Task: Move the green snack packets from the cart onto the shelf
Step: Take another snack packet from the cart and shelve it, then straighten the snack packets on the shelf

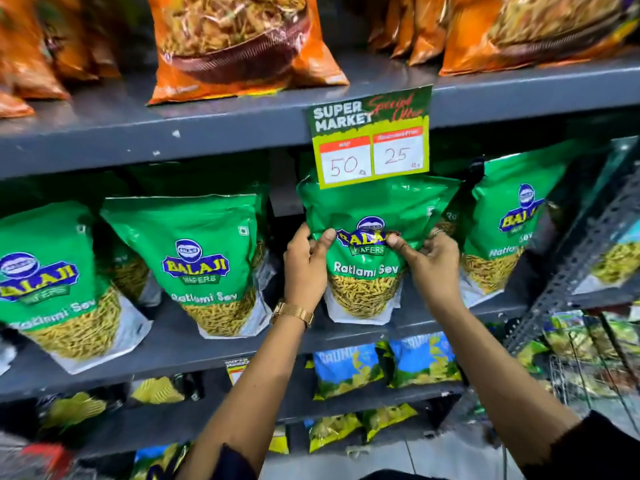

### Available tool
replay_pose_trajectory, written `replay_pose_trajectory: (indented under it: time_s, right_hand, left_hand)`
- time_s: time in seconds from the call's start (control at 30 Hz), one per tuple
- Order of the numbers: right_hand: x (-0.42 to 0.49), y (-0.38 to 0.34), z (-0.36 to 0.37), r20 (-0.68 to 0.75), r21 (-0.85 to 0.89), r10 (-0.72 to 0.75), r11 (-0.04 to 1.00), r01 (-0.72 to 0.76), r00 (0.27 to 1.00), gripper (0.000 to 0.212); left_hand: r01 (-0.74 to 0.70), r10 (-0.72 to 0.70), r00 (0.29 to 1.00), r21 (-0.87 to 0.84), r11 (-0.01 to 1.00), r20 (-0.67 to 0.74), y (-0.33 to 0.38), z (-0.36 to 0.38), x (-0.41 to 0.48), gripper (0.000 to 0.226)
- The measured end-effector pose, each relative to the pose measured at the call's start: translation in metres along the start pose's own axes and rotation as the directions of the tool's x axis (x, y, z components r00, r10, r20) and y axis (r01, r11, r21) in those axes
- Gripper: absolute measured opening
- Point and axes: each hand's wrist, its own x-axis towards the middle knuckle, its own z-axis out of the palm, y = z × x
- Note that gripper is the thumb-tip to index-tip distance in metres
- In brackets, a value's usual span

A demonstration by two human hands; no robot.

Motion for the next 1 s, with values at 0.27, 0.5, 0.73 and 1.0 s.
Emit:
replay_pose_trajectory:
  time_s: [0.27,0.5,0.73,1.0]
  right_hand:
    - [0.009,0.019,0.009,0.045,0.047,0.033,0.998,-0.035,0.998,0.024]
    - [-0.003,0.009,-0.011,0.108,0.156,0.064,0.984,-0.081,0.992,0.038]
    - [-0.014,0.010,-0.082,-0.176,-0.032,-0.057,0.998,0.053,0.983,0.006]
    - [-0.010,0.050,-0.138,-0.377,-0.037,0.184,0.976,-0.214,0.908,0.025]
  left_hand:
    - [0.097,-0.099,0.995,-0.092,0.991,-0.015,-0.017,0.004,0.003,0.011]
    - [-0.090,0.121,0.981,0.198,0.976,-0.151,-0.003,0.018,-0.041,0.074]
    - [-0.340,0.428,0.903,0.536,0.773,-0.045,0.002,0.052,-0.078,0.077]
    - [-0.023,0.046,0.899,-0.057,0.998,0.436,0.006,0.121,-0.091,0.041]
